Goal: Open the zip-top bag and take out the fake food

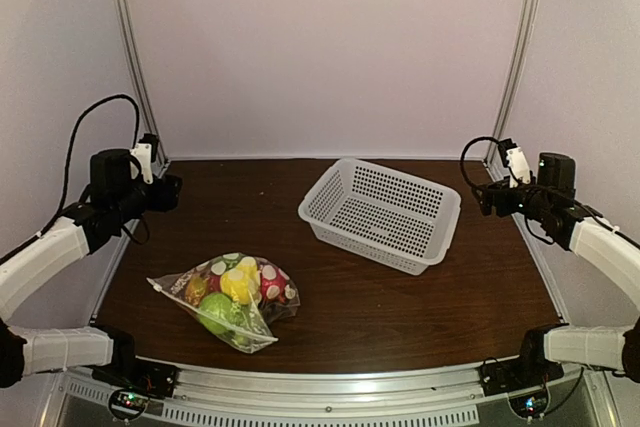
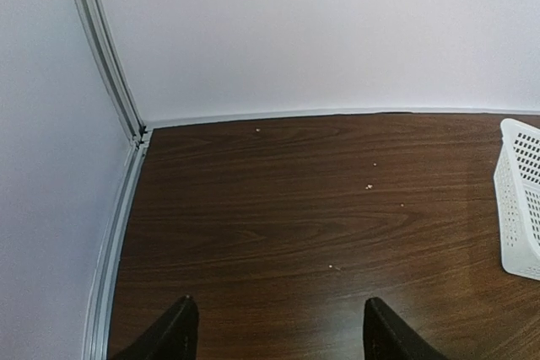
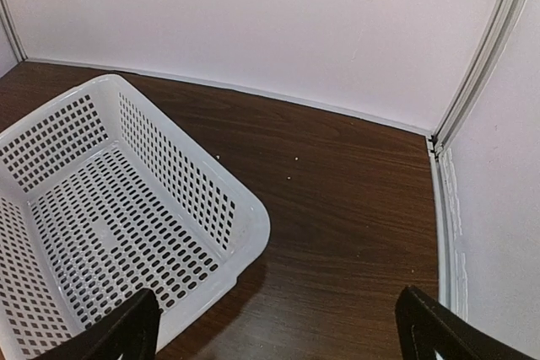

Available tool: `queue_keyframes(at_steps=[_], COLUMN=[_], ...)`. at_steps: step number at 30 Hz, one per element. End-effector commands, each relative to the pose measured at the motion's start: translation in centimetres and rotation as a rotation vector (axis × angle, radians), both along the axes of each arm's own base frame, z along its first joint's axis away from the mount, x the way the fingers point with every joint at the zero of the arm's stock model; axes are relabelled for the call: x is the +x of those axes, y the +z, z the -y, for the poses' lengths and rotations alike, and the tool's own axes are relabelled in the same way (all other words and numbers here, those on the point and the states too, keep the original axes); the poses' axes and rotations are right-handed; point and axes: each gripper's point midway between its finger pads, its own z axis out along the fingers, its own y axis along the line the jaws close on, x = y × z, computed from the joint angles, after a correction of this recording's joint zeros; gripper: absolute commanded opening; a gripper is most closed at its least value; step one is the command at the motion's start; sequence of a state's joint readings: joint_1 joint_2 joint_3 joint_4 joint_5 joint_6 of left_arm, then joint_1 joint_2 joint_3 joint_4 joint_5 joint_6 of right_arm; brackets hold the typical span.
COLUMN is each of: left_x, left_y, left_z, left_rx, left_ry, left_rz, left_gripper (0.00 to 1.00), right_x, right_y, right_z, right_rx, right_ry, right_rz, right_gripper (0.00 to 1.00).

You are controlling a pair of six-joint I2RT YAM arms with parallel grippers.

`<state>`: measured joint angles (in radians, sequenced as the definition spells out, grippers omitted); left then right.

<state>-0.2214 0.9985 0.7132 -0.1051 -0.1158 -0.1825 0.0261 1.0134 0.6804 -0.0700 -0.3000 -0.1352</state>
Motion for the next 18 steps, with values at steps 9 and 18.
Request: queue_keyframes(at_steps=[9,18], left_x=[1.4,1.3], left_y=[1.6,0.5], left_z=[3.8,6.6], left_rx=[-0.111,-0.067], left_ry=[-0.188,-0.293], left_rz=[0.02,-0.034], left_gripper=[0.65,0.63], right_x=[5.1,13.4], right_y=[4.4,0.3], right_z=[-4.3,-7.1], right_rx=[-0.12,-0.228], right_ry=[0.272,0.27], right_rz=[-0.045,-0.16], right_gripper=[0.88,0.7])
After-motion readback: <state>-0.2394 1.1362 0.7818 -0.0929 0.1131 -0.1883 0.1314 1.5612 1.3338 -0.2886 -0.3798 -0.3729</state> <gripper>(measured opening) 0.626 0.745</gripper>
